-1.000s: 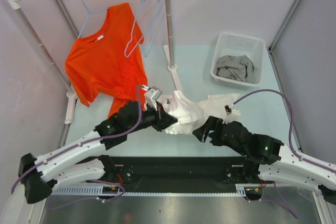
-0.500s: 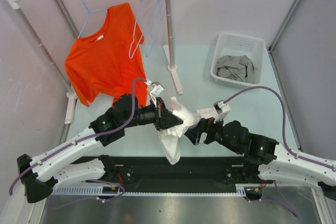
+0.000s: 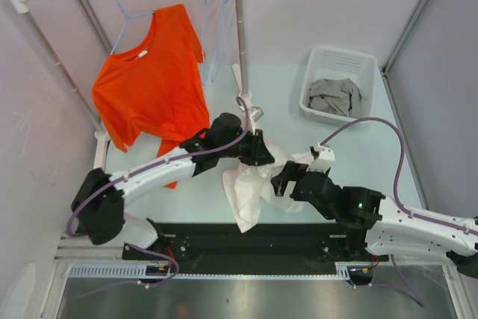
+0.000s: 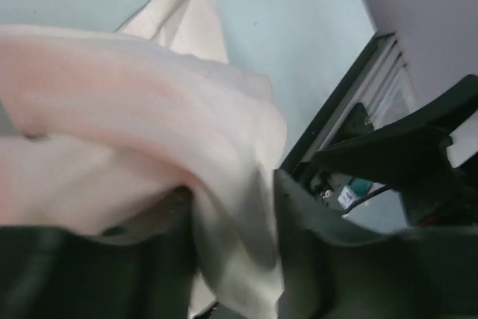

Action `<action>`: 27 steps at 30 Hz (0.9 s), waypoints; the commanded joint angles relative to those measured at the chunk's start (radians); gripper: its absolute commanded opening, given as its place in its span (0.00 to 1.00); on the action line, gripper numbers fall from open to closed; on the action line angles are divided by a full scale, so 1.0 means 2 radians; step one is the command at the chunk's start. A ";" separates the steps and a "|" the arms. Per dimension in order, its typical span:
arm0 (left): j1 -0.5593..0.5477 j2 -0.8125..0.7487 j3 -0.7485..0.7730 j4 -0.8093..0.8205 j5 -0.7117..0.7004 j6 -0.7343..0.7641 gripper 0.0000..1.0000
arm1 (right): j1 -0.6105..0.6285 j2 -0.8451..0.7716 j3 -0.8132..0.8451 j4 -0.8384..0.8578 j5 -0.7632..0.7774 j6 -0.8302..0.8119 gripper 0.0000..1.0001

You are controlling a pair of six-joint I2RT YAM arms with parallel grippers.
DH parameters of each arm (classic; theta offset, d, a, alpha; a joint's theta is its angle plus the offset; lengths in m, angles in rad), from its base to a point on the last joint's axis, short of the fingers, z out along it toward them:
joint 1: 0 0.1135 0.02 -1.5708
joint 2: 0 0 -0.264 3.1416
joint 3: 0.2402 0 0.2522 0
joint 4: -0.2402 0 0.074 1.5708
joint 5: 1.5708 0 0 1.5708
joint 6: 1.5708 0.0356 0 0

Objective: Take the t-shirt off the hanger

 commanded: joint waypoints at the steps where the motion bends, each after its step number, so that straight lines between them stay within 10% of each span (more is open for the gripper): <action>1: 0.001 0.026 0.058 -0.019 -0.002 0.060 0.61 | 0.001 -0.037 -0.033 0.004 0.024 0.040 1.00; 3: 0.001 -0.027 0.039 -0.030 -0.054 0.079 0.82 | -0.011 -0.040 -0.030 0.009 0.022 0.022 1.00; 7: 0.003 -0.139 -0.001 -0.112 -0.147 0.085 0.92 | -0.066 -0.031 -0.034 0.033 -0.011 -0.012 1.00; 13: 0.003 -0.321 -0.095 -0.165 -0.203 0.037 0.93 | -0.194 0.043 -0.017 0.113 -0.155 -0.060 0.99; 27: 0.003 -0.475 -0.181 -0.196 -0.183 -0.037 0.90 | -0.151 0.400 0.194 0.087 -0.118 -0.187 1.00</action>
